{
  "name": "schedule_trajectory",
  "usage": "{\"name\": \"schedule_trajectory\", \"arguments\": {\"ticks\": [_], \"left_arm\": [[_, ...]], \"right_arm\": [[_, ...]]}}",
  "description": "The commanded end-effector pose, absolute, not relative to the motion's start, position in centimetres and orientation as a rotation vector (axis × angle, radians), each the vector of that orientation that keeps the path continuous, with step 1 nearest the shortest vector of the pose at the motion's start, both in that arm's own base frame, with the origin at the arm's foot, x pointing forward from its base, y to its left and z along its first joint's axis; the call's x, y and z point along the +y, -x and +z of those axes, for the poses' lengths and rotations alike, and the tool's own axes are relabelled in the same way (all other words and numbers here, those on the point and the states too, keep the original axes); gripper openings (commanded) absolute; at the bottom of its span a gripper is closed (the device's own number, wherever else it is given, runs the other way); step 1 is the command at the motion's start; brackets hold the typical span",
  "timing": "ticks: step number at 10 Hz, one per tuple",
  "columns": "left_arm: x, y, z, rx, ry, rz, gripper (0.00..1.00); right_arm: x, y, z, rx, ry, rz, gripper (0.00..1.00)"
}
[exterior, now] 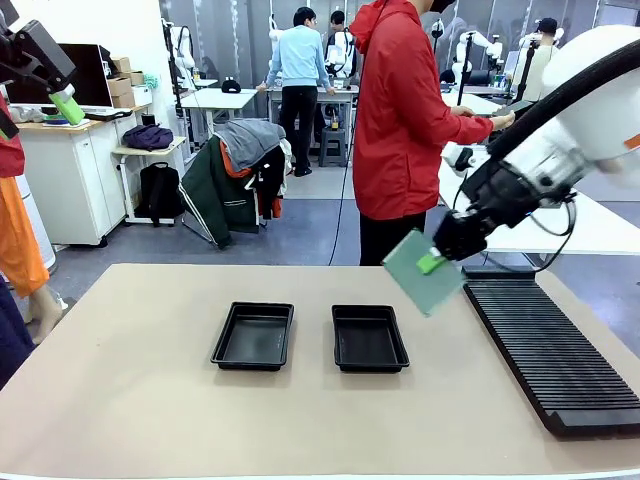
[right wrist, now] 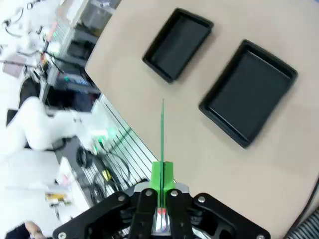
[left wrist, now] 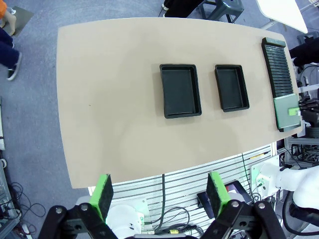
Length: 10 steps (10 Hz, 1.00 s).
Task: Inspect and transfer BCBs to ESD trays.
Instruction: Pick up the Blank PCB from the PCB Rack and place it in the left ESD tray.
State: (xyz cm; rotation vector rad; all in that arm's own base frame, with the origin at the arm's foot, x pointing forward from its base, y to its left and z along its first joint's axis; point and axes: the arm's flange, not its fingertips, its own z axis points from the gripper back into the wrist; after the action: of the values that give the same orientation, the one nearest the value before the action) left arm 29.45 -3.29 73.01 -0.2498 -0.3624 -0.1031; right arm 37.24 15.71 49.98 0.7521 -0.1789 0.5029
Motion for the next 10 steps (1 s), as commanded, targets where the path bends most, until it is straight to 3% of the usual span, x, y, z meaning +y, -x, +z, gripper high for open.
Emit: {"name": "schedule_trajectory", "arguments": {"ticks": [1, 10], "left_arm": [[-3.3, -29.4, 73.0, -0.362, 0.25, -0.102, 1.0], [-3.3, -29.4, 73.0, -0.362, 0.25, -0.102, 1.0]], "right_arm": [[19.5, -37.4, 47.6, -0.234, -0.831, 0.356, 0.03], [32.6, -42.7, 35.8, -0.236, -1.088, 0.073, 0.03]]}}
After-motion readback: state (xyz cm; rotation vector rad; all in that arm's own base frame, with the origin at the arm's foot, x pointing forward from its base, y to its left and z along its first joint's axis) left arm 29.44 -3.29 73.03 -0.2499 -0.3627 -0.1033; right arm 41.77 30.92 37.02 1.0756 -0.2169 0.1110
